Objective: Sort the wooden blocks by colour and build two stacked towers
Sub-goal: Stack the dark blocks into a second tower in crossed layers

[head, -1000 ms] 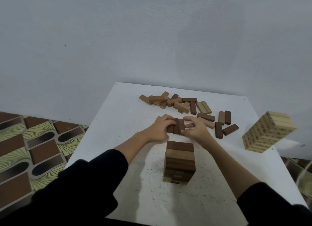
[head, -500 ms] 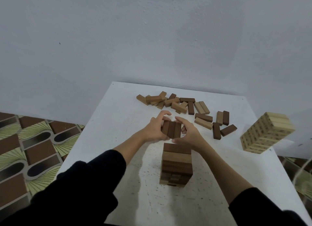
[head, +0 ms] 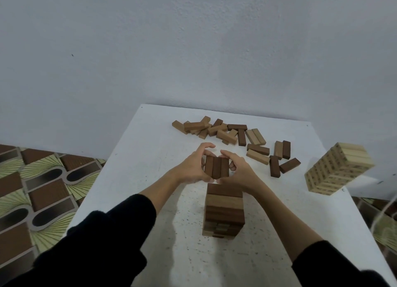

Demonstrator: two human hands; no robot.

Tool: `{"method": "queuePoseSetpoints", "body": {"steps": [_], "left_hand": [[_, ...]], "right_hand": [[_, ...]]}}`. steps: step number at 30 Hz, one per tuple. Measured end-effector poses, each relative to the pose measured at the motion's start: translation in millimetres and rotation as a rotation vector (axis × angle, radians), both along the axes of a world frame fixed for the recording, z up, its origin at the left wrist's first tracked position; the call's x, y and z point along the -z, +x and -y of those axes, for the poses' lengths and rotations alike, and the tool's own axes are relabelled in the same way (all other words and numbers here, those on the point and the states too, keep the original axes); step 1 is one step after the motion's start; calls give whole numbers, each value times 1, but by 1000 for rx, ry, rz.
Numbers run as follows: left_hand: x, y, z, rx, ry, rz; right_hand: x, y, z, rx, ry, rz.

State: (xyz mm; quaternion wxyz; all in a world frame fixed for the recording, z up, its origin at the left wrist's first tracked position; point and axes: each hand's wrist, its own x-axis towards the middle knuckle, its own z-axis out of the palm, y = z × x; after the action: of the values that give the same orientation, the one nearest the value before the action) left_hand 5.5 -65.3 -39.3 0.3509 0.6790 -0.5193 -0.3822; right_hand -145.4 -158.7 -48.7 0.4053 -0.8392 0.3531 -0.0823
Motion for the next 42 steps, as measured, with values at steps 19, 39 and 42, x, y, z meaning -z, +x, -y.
{"method": "queuePoseSetpoints", "body": {"steps": [19, 39, 42], "left_hand": [[-89, -16, -32, -5, -253, 24], [-84, -58, -109, 81, -169, 121], [-83, -58, -111, 92, -141, 141]], "right_hand": [[-115, -35, -31, -62, -27, 214], [-95, -84, -100, -128, -132, 186], [-94, -86, -99, -140, -131, 170]]}}
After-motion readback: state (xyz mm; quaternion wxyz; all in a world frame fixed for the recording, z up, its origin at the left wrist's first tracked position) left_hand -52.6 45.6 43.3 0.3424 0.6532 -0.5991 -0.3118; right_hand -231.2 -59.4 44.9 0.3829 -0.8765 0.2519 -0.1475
